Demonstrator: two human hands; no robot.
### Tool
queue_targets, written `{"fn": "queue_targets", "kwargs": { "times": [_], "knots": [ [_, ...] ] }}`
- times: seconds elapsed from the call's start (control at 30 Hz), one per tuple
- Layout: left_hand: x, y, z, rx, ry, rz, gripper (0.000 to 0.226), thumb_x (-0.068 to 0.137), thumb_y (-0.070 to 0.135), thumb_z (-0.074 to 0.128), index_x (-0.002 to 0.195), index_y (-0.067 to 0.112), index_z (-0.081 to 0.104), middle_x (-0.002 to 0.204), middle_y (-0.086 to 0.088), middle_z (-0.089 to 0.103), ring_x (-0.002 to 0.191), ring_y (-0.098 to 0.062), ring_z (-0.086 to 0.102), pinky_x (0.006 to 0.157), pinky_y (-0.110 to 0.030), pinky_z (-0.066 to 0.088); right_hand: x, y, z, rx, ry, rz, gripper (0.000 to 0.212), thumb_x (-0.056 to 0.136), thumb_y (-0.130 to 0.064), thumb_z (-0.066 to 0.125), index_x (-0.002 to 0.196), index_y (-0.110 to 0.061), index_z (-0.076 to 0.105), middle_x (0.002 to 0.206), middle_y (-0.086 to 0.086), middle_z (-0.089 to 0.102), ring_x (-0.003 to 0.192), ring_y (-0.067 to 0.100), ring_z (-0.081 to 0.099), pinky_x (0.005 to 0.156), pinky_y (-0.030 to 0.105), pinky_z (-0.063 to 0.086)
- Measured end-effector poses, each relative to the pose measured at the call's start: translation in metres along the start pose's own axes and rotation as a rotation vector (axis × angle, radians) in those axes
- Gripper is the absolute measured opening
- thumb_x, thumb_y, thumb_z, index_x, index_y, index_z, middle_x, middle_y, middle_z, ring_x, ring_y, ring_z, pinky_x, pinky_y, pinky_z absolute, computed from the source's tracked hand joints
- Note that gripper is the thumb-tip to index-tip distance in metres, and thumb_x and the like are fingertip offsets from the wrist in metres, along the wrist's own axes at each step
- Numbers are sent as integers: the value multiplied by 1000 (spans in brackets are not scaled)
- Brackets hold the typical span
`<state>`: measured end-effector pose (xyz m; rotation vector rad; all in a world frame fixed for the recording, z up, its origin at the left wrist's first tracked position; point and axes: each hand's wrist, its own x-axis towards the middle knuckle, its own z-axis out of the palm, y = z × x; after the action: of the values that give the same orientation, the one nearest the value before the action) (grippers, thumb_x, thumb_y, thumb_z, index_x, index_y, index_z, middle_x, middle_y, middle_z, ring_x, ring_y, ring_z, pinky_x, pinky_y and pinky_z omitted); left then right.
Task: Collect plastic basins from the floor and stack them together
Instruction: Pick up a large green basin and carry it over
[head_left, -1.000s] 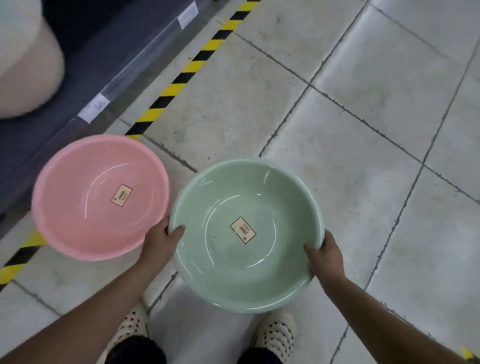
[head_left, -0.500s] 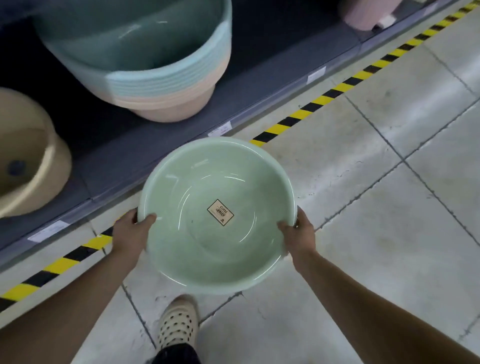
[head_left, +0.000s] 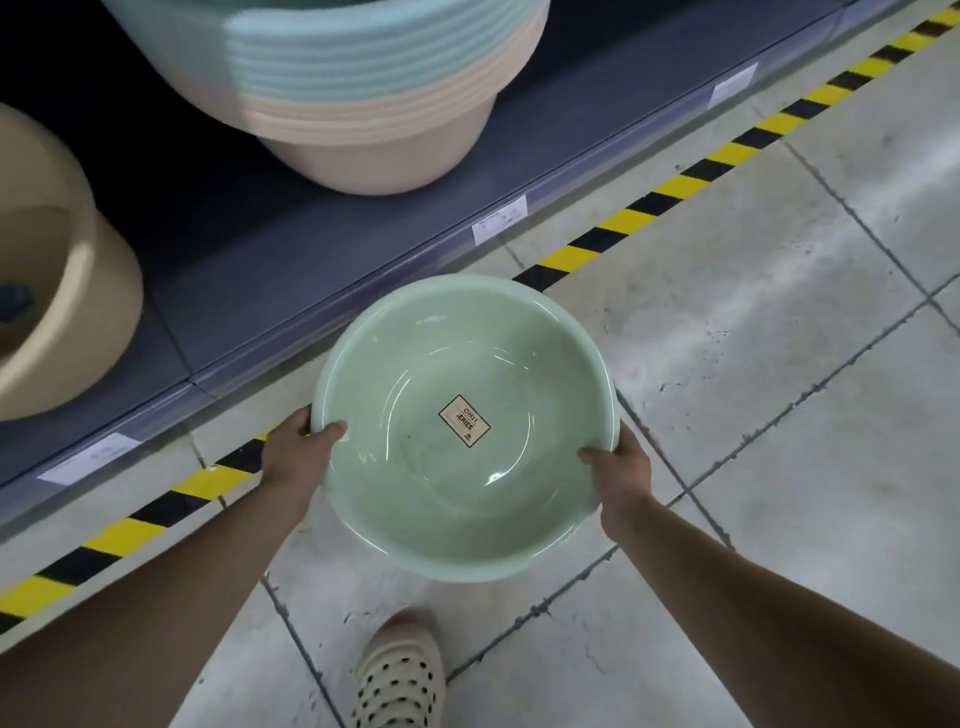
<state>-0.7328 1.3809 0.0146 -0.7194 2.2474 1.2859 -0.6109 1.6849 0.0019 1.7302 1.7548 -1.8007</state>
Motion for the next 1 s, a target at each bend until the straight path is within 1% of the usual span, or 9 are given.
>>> {"fn": "queue_targets", "kwargs": {
  "times": [0.13,0.2,0.33,0.43,0.5,0.6,0.77,0.9,1.0],
  "knots": [
    [11,-8,11,-23,5,-52,29,86,14,66,115,20,64,103,-9,68,90,-31,63,86,-45,54,9,14,3,-68,-19,-24,58,79,-1,55,128,-34,56,103,-1,69,95,26,65,84,40,55],
    [16,-9,12,-25,-6,-62,30,85,12,67,113,21,64,110,-13,69,91,-32,64,86,-48,54,14,14,1,-67,-38,-37,58,80,0,56,127,-34,56,102,2,68,94,26,65,83,39,55],
    [-7,8,10,44,34,28,26,85,13,64,110,19,63,106,-10,68,91,-32,62,81,-41,53,4,2,-18,44,-84,-27,60,75,7,52,123,-28,61,93,2,68,86,27,65,68,32,53],
    [-50,36,13,139,68,127,27,87,19,61,114,19,63,98,-3,66,89,-29,61,79,-36,48,-21,-6,-53,148,-76,-13,61,71,9,51,122,-24,63,96,5,69,89,31,65,72,36,56],
    [-82,59,20,172,53,176,27,89,19,60,115,17,62,95,-3,64,88,-28,60,76,-32,43,-41,-16,-89,188,-79,-9,63,64,4,54,118,-28,65,98,6,71,88,31,65,76,41,57],
    [-130,100,40,175,-18,232,27,89,20,60,116,17,63,98,-3,68,91,-29,64,77,-33,47,-71,-39,-156,200,-76,-52,62,56,-6,54,110,-33,67,91,1,71,81,26,66,67,34,56],
    [-224,172,95,166,-175,349,32,84,25,66,116,24,64,103,0,71,95,-26,67,86,-43,55,-107,-77,-288,168,42,-134,49,69,-4,57,100,-41,67,93,0,73,89,30,69,77,45,59],
    [-315,220,147,151,-311,400,31,85,11,63,114,23,65,102,-2,70,93,-26,66,82,-39,54,-155,-91,-398,188,178,-175,54,65,-14,56,111,-42,63,96,-4,71,89,22,68,78,41,59],
    [-386,244,184,191,-423,437,33,86,9,63,118,18,64,101,-3,70,92,-26,66,78,-37,52,-197,-78,-475,241,288,-160,54,73,-11,58,120,-38,58,103,-8,69,93,15,67,79,38,58]
  ]
}}
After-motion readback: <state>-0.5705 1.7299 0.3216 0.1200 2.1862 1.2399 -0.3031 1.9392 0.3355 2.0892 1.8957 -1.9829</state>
